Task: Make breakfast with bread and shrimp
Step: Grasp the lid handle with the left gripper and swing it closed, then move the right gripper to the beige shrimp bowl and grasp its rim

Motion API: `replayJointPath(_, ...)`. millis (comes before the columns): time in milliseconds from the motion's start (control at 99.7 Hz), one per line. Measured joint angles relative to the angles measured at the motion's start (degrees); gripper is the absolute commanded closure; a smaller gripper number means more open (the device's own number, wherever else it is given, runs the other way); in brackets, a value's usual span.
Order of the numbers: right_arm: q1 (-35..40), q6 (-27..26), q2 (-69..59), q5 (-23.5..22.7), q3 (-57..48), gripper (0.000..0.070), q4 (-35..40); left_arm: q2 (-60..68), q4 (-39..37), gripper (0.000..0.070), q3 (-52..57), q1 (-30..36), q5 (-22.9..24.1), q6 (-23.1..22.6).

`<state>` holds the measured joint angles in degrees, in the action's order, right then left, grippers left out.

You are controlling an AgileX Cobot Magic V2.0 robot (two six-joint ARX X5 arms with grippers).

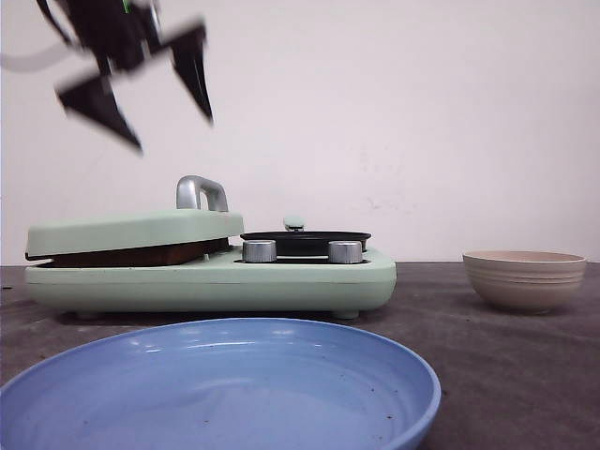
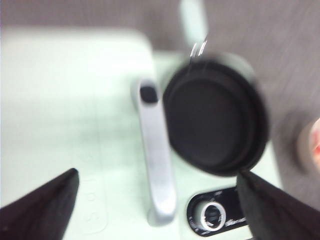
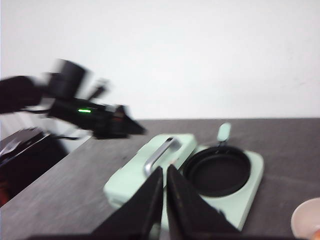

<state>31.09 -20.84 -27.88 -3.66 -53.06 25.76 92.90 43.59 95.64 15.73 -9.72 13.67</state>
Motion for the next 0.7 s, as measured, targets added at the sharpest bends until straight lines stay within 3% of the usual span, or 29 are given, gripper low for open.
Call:
replayJointPath(150, 0.0, 0.0, -5.0, 0.9, 0.0, 0.0697, -4.6, -11.3, 0.5, 0.0491, 0.4, 0.3, 4.4, -0.8)
replayJointPath(291, 0.0, -0.2, -11.3, 0.9, 0.0, 0.0697, -6.7, -21.0, 4.4, 0.0690, 0.4, 0.3, 5.3, -2.8)
replayJointPath(511, -0.5, -0.5, -21.4, 0.7, 0.1, 0.0697, -11.9, -34.9, 11.1, 0.0690, -1.6, 0.8, 8.3, -7.2)
replayJointPath(702, -5.2, -0.7, -25.2, 0.7, 0.1, 0.0697, -14.1, -50.4, 10.1, 0.0690, -18.1, 1.0, 12.9, -10.1)
